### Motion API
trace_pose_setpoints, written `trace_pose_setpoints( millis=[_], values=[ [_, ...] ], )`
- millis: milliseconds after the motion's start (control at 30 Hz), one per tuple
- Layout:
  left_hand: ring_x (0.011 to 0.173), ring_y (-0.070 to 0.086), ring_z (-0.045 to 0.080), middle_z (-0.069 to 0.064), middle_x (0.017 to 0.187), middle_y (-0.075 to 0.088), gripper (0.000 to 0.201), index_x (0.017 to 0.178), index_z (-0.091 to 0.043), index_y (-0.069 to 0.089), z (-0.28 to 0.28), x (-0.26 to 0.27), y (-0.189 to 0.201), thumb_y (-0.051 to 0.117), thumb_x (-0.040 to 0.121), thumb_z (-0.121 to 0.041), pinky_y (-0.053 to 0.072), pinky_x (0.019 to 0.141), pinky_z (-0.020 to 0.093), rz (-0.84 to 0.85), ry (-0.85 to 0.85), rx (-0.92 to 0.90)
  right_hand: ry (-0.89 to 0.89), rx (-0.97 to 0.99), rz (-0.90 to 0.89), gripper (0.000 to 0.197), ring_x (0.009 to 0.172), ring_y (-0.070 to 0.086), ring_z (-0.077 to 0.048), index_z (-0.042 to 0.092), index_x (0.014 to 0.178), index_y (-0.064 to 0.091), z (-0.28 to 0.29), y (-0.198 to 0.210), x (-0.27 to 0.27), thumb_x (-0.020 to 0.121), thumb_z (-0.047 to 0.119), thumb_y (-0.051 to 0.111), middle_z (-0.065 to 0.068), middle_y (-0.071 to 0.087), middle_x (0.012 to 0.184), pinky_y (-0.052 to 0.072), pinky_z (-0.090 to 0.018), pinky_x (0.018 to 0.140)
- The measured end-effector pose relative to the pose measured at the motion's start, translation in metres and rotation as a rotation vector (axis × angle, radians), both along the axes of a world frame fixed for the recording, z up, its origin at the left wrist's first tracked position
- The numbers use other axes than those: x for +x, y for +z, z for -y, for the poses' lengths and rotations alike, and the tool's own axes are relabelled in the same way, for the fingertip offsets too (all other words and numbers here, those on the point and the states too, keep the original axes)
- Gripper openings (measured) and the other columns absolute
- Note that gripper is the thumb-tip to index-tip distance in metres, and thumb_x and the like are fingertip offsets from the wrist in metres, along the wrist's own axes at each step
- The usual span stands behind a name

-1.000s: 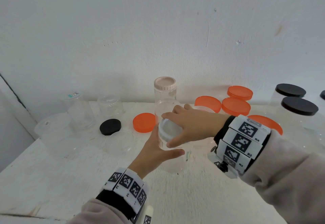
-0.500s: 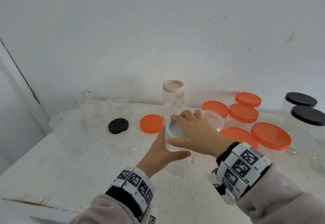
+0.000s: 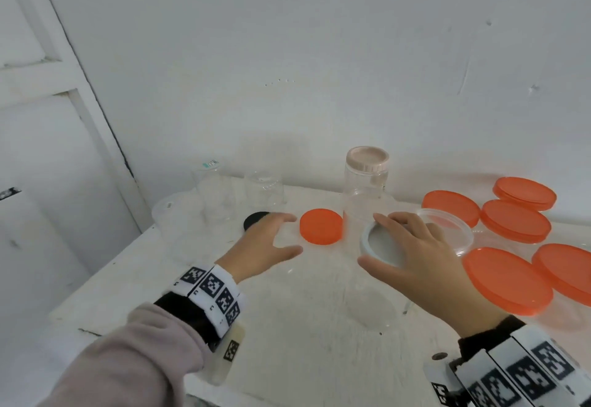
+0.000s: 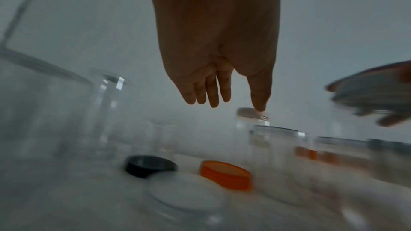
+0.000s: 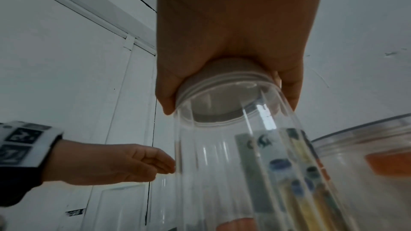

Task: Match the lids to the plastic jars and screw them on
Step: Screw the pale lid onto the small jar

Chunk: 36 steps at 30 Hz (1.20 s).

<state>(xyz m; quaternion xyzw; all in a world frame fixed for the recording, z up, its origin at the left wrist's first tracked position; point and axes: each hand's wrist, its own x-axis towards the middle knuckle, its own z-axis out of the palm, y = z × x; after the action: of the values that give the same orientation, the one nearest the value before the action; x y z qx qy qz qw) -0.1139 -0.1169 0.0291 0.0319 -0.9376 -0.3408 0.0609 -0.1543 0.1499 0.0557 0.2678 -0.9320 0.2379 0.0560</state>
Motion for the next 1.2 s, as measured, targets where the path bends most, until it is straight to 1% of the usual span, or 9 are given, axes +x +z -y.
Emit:
trace_pose_setpoints(
  millis=[133,267,467,567,700,800,933,1100,1200],
  values=[
    [0.129,0.042,0.014,-0.001,0.141,0.045,0.053,0.136,-0.016,0.046,0.071,-0.001,0.019,0.066,0.088,-0.029,0.027,0.100,0.018,-0.092,0.225,-0.201,0.018,0.019,0.023,0.083,0.118,0.030,-0.010,0.040,0.144,0.032,-0.007,0.004,0.005,0.068,0.072,0.048,0.024,0.029,0.135,0.031,-0.025,0.086],
    [0.131,0.040,0.024,0.009,0.143,0.042,0.059,0.138,-0.007,0.043,0.126,-0.001,0.021,0.067,0.088,-0.027,0.030,0.107,0.032,-0.050,0.393,-0.298,0.057,0.073,0.074,0.087,0.118,0.026,-0.006,0.043,0.146,0.022,-0.013,0.010,0.011,0.069,0.072,0.049,0.029,0.020,0.136,0.034,-0.026,0.093],
    [0.134,0.037,0.028,0.015,0.145,0.041,0.065,0.140,-0.003,0.040,0.165,-0.001,0.007,0.063,0.089,-0.036,0.031,0.110,0.039,0.027,0.520,-0.306,0.137,0.161,0.150,0.089,0.120,0.015,0.001,0.060,0.131,-0.012,-0.021,0.018,0.023,0.074,0.064,0.056,0.040,-0.007,0.136,0.025,-0.019,0.099],
    [0.135,0.035,0.028,0.014,0.146,0.040,0.066,0.142,-0.004,0.039,0.172,-0.004,-0.003,0.059,0.091,-0.041,0.030,0.111,0.040,0.036,0.539,-0.272,0.201,0.215,0.189,0.094,0.122,0.011,0.009,0.061,0.129,-0.012,-0.019,0.025,0.023,0.060,0.070,0.052,0.042,-0.013,0.132,0.025,-0.015,0.098],
    [0.143,0.021,0.028,0.013,0.152,0.030,0.065,0.144,-0.008,0.037,0.179,-0.006,-0.018,0.049,0.094,-0.048,0.018,0.117,0.043,0.078,0.541,-0.250,0.285,0.174,0.209,0.087,0.123,0.014,0.017,0.065,0.128,0.007,0.001,0.038,0.019,0.054,0.070,0.054,0.039,0.005,0.133,0.030,-0.010,0.092],
    [0.146,0.010,0.026,0.010,0.156,0.022,0.065,0.146,-0.014,0.034,0.184,-0.006,-0.026,0.044,0.094,-0.052,0.010,0.118,0.041,0.075,0.546,-0.258,0.318,0.073,0.188,0.082,0.118,0.029,0.012,0.066,0.126,0.018,0.033,0.046,0.007,0.055,0.071,0.058,0.039,0.016,0.130,0.037,-0.013,0.088],
    [0.146,0.011,0.028,0.011,0.156,0.022,0.066,0.146,-0.014,0.035,0.185,-0.004,-0.031,0.043,0.094,-0.053,0.008,0.119,0.041,0.037,0.537,-0.277,0.268,-0.171,0.105,0.085,0.114,0.036,-0.003,0.047,0.137,0.033,0.089,0.046,-0.028,0.061,0.058,0.072,0.027,0.027,0.120,0.034,-0.017,0.086],
    [0.146,0.011,0.027,0.011,0.157,0.022,0.067,0.146,-0.014,0.034,0.183,-0.004,-0.036,0.043,0.093,-0.054,0.007,0.119,0.040,-0.001,0.550,-0.285,0.101,-0.272,0.041,0.088,0.117,0.037,-0.020,0.027,0.142,0.033,0.154,0.034,-0.087,0.068,0.042,0.080,0.004,0.030,0.134,0.033,-0.029,0.091],
    [0.146,0.008,0.026,0.008,0.158,0.020,0.068,0.146,-0.016,0.033,0.183,-0.005,-0.038,0.044,0.092,-0.056,0.006,0.118,0.039,-0.001,0.562,-0.261,0.039,-0.265,0.036,0.089,0.121,0.035,-0.027,0.021,0.143,0.029,0.181,0.025,-0.119,0.072,0.039,0.080,-0.002,0.028,0.139,0.032,-0.031,0.089]
  ],
)
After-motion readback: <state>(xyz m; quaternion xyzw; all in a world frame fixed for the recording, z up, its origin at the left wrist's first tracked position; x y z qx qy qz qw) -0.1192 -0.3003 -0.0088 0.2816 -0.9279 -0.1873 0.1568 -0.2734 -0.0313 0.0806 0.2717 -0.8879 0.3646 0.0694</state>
